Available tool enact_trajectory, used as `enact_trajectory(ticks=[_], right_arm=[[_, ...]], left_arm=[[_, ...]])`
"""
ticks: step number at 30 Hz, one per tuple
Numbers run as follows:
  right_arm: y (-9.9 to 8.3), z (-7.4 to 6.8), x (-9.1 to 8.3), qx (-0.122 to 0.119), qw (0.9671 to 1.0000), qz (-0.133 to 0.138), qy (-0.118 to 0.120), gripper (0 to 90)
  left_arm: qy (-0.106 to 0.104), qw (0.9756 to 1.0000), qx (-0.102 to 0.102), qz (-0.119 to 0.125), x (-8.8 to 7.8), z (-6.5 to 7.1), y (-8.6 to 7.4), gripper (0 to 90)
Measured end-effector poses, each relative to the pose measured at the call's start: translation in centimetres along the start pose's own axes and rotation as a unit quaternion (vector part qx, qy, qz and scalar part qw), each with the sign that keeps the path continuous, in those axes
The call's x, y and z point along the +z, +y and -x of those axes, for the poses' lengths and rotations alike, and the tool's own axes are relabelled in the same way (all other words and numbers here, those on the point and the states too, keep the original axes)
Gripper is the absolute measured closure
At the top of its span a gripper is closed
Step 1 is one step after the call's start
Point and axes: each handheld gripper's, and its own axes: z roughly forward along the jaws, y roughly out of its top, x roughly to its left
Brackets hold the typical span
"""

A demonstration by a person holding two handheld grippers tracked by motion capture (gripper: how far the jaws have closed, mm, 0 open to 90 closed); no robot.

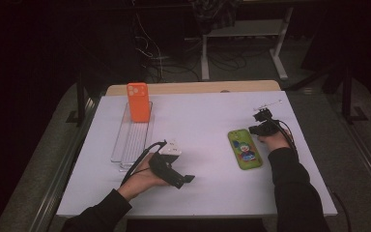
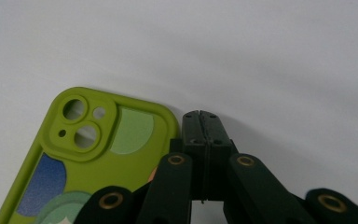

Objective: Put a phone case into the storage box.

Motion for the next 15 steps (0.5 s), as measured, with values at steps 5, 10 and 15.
enact_trajectory(ticks=[5, 10, 15], right_arm=[[0.2, -0.3, 0.3, -0.002, 0.9999, -0.003, 0.010, 88.3], [0.4, -1.1, 0.7, -0.012, 0.9995, -0.004, 0.029, 88.3], [0.7, -2.8, 1.0, -0.034, 0.9979, -0.008, 0.054, 88.3]], left_arm=[[-0.002, 1.0000, 0.000, -0.002, 0.1, 0.0, 0.0, 0.0], [-0.002, 1.0000, 0.000, -0.002, 0.1, 0.1, 0.0, 0.0], [-0.003, 1.0000, 0.000, -0.002, 0.1, 0.1, 0.0, 0.0]])
